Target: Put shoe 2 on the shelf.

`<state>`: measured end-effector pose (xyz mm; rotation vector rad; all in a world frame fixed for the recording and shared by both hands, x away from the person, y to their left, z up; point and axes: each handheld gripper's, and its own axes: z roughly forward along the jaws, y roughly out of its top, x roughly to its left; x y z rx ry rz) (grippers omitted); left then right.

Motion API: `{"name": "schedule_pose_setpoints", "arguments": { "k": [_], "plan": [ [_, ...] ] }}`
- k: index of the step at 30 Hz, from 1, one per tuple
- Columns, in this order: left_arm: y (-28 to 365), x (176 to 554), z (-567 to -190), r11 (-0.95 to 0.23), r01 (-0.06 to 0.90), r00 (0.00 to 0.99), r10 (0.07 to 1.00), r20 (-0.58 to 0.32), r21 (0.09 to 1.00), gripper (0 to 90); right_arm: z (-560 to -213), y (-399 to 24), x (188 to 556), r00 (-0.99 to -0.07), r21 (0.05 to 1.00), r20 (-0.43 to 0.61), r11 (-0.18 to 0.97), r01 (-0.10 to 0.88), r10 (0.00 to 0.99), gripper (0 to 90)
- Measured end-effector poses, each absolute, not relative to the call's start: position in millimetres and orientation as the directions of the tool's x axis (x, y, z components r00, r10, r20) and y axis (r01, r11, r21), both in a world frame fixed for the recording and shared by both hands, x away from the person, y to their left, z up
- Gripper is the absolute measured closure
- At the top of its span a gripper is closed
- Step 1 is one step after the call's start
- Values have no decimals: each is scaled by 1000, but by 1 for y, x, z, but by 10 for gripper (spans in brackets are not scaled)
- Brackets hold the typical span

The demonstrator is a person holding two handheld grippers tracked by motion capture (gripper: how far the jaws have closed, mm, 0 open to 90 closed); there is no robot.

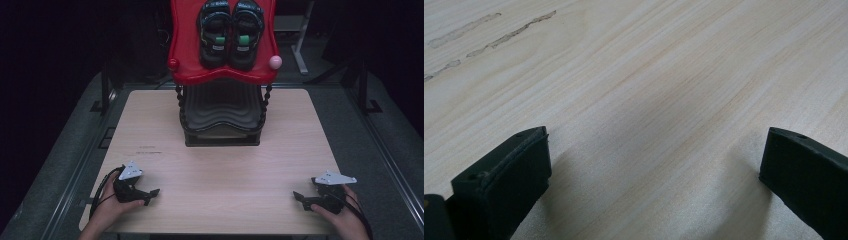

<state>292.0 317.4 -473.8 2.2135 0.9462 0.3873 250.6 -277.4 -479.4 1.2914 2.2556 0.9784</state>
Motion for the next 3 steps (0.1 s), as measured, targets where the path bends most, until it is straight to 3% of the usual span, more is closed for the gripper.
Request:
{"name": "schedule_pose_setpoints", "arguments": {
  "k": [3],
  "plan": [
    [317, 292, -474, -497, 518, 690, 724, 3, 696, 0, -479, -278, 251, -508, 718, 28, 337, 609, 861, 129]
  ]
}}
